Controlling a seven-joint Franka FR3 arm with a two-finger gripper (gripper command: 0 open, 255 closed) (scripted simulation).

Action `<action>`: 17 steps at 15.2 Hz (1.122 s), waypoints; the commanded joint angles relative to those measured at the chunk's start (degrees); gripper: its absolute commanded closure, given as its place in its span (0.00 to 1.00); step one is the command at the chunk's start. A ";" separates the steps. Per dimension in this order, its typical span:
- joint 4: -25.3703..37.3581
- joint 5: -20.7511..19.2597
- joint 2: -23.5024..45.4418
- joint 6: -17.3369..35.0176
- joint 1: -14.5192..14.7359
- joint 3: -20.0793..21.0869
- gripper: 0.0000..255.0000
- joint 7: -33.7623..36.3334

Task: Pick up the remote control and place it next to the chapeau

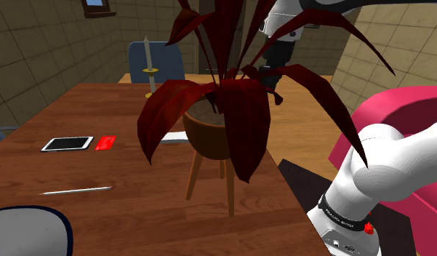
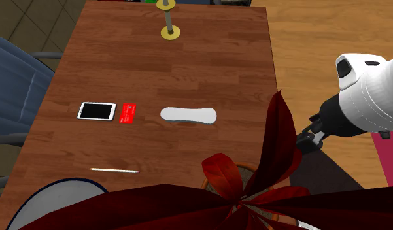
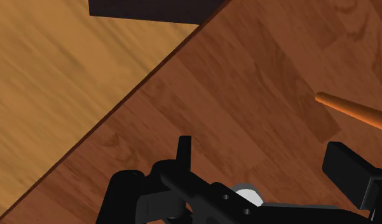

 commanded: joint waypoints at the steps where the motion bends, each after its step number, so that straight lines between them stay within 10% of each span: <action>1: 0.00 0.00 0.00 0.00 0.00 0.00 0.00 0.00; 17: 14.78 -2.25 36.28 19.77 5.29 0.02 0.00 -17.56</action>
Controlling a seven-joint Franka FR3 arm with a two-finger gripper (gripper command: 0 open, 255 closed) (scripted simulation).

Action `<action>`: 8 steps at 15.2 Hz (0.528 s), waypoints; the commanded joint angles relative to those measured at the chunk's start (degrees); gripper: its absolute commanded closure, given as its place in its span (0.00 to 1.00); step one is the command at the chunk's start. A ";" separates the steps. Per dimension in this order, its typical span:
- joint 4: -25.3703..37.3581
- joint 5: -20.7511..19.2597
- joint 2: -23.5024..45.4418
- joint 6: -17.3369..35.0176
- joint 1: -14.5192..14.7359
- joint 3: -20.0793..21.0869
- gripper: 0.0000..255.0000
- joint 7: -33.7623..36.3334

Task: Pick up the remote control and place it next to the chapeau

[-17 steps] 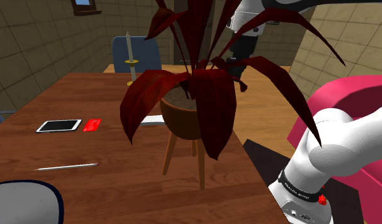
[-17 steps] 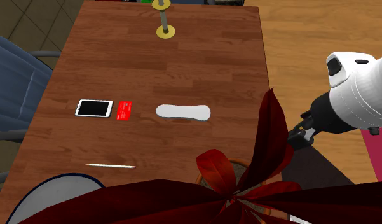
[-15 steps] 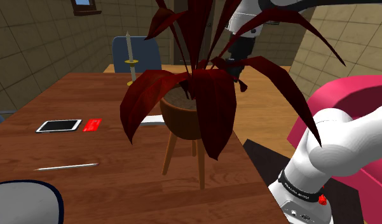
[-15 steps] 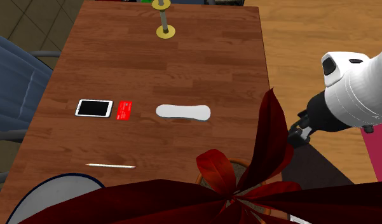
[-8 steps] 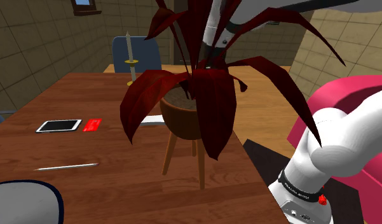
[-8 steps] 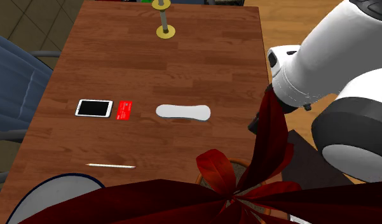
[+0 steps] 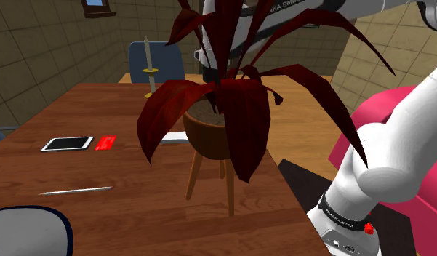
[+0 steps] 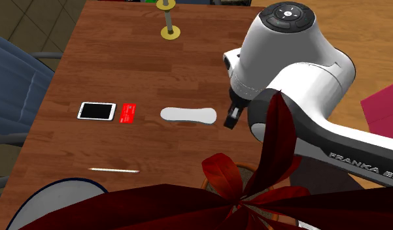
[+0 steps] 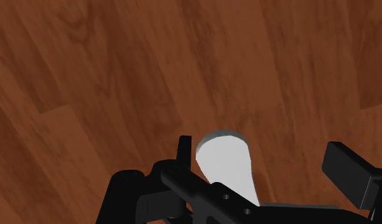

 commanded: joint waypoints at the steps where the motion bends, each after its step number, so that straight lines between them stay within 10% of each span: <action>1: 2.92 -0.28 4.60 1.47 0.58 0.34 0.00 -2.02; 8: 14.48 -1.96 19.83 4.37 2.51 2.08 0.00 -7.95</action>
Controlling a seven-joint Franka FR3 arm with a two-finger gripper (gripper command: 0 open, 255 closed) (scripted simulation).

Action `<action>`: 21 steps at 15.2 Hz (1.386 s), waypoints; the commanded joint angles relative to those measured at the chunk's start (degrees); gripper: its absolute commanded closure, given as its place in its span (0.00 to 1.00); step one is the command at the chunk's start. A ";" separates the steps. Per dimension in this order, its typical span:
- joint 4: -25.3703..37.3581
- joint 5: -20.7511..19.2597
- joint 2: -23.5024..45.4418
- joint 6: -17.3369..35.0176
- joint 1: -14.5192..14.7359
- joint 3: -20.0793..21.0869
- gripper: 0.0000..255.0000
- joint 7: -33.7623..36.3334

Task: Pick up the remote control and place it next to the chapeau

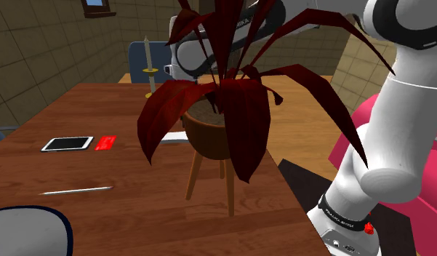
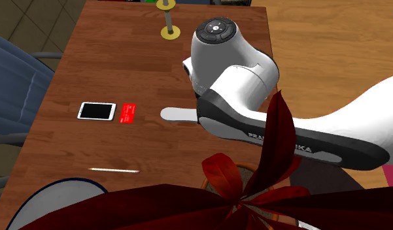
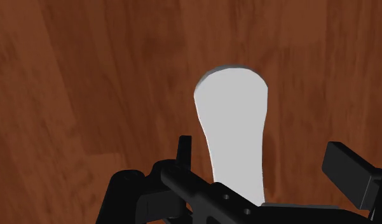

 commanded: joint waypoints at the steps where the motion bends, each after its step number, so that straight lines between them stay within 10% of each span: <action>1: 3.64 -0.64 4.53 0.64 0.68 0.66 0.00 -1.46; 20: 7.87 -2.40 14.37 5.81 1.83 1.45 0.00 -3.63; 21: 7.87 -2.40 14.37 5.81 1.83 1.45 1.00 -3.63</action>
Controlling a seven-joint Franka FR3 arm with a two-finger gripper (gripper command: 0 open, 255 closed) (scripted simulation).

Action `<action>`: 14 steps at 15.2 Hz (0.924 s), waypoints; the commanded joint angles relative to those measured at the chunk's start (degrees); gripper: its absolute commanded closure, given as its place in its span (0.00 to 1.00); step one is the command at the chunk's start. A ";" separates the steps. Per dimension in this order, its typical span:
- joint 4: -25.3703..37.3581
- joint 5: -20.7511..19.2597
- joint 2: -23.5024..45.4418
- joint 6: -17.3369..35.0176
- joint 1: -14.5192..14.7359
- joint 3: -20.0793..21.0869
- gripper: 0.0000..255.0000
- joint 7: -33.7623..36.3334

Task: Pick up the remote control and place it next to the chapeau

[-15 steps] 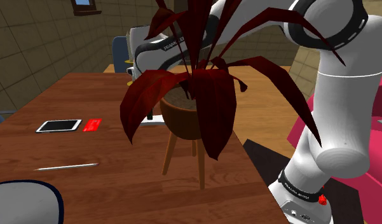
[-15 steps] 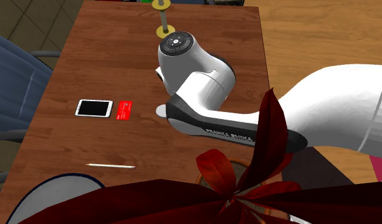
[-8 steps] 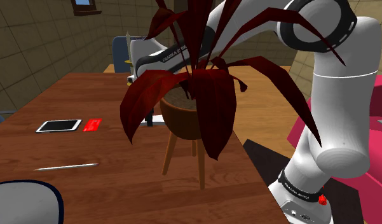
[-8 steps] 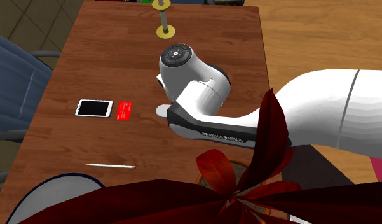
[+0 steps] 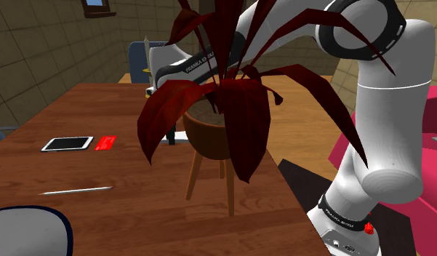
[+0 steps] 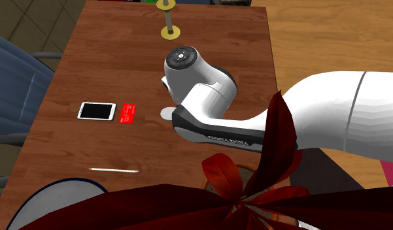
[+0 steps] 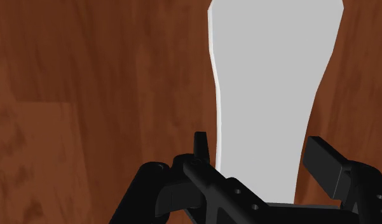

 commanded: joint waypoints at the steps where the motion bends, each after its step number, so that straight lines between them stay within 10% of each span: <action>1: -0.01 0.01 0.02 -0.01 0.01 0.01 1.00 0.00; 14: 1.49 0.33 -1.77 -3.29 -0.06 0.13 1.00 -0.26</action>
